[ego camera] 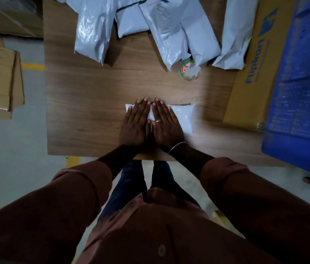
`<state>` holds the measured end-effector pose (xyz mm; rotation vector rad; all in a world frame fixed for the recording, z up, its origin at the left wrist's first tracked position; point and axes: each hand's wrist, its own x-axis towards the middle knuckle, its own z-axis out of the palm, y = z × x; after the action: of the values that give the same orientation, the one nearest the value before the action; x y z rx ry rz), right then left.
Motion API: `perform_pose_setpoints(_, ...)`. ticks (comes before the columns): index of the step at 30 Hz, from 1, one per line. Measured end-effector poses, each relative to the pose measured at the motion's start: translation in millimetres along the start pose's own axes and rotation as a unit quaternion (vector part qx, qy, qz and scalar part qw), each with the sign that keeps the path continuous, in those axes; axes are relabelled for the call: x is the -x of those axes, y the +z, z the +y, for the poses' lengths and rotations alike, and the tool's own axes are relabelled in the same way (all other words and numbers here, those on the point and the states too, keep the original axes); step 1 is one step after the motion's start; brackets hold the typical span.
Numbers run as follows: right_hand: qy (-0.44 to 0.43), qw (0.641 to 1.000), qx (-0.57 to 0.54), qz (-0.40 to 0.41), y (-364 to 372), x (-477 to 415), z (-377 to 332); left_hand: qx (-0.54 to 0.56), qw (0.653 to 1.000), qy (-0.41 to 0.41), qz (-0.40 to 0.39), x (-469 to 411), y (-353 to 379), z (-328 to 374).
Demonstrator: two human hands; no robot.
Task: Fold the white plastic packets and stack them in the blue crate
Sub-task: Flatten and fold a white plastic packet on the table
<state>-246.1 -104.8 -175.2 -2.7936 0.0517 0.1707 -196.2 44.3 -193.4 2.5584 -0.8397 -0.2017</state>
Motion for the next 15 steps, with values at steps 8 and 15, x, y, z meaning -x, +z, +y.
perform_pose_setpoints(8,0.120,0.991,-0.016,0.064,-29,9,18,-0.019,0.996,-0.087,0.004,-22,-5,32)
perform_pose_setpoints(15,0.167,0.984,-0.020,0.060,-9,10,38,-0.064,0.996,-0.054,-0.017,-30,5,29)
